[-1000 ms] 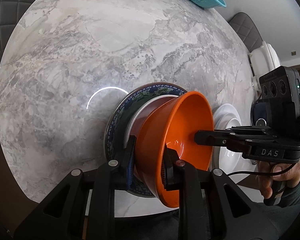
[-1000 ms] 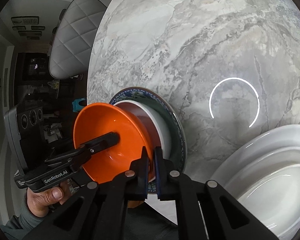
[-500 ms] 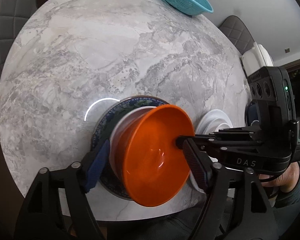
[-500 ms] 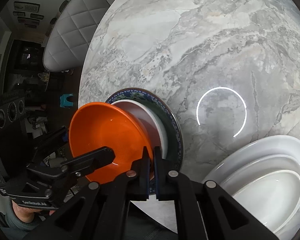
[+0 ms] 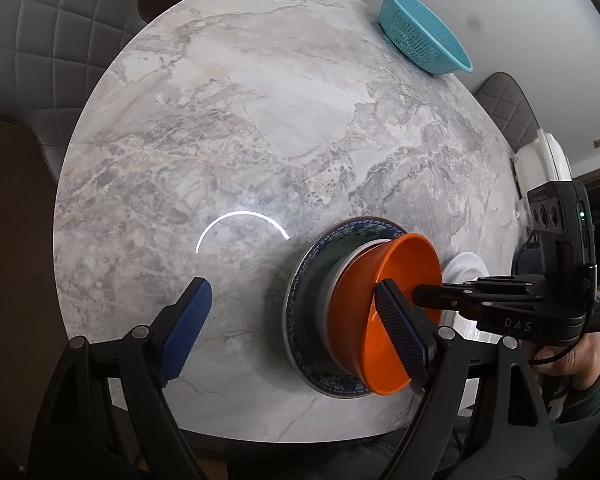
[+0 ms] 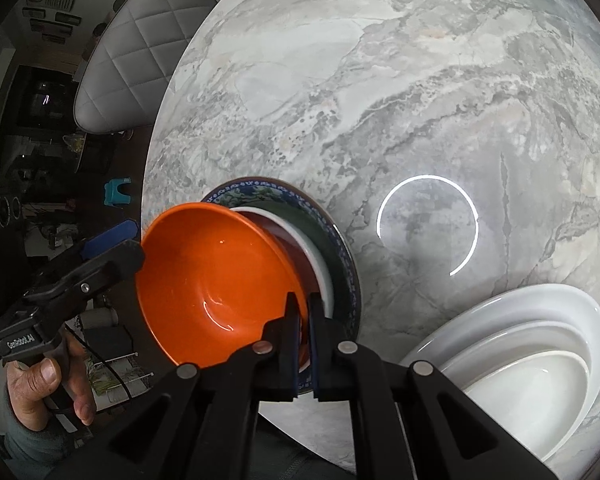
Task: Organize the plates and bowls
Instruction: 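Carry the orange bowl over the white bowl, lower it inside, open grippers, then withdraw both grippers from the rim of the nested bowls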
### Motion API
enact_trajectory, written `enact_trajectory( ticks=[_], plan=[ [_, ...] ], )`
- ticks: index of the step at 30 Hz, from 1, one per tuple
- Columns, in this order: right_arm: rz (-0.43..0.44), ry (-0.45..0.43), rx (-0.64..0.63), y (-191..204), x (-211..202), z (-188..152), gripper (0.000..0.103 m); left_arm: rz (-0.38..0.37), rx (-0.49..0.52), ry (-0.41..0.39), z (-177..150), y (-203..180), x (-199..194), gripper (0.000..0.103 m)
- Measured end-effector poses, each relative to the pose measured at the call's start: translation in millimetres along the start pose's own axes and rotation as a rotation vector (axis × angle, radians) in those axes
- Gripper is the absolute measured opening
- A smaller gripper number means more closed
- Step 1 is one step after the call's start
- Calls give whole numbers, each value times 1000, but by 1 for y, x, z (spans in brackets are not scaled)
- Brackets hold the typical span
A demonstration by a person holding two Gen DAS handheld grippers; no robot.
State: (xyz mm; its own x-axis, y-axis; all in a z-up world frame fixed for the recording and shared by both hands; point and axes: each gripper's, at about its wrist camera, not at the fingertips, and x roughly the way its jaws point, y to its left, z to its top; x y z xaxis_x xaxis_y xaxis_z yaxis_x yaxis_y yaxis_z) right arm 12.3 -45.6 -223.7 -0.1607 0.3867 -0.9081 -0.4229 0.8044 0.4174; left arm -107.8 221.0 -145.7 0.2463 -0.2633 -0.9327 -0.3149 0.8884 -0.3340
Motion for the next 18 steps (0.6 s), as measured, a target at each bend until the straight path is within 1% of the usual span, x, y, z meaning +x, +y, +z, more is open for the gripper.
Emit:
enact_trajectory(
  ticks=[3, 5, 7, 8, 10, 13, 16, 17, 18],
  plan=[
    [-25, 3, -11, 4, -1, 1, 8, -14, 14, 1, -5, 6, 0, 83],
    [-33, 6, -15, 7, -3, 1, 14, -17, 21, -9, -8, 9, -1, 83],
    [-48, 3, -26, 12, -4, 0, 28, -31, 29, -18, -9, 13, -4, 83],
    [-53, -1, -35, 16, -5, 0, 32, -40, 29, -23, -11, 14, -6, 83],
    [-48, -9, -41, 20, -5, 0, 43, -65, 36, -30, -12, 17, -9, 84],
    [-37, -18, -38, 22, -7, -2, 51, -118, 50, -23, -15, 22, -11, 83],
    [-14, -26, -35, 22, -9, -4, 55, -172, 71, -3, -19, 24, -8, 83],
    [-9, -31, -36, 22, -11, -5, 56, -184, 81, 5, -20, 24, -6, 83],
    [0, -38, -37, 22, -12, -5, 60, -188, 88, 14, -22, 24, -4, 83]
  ],
)
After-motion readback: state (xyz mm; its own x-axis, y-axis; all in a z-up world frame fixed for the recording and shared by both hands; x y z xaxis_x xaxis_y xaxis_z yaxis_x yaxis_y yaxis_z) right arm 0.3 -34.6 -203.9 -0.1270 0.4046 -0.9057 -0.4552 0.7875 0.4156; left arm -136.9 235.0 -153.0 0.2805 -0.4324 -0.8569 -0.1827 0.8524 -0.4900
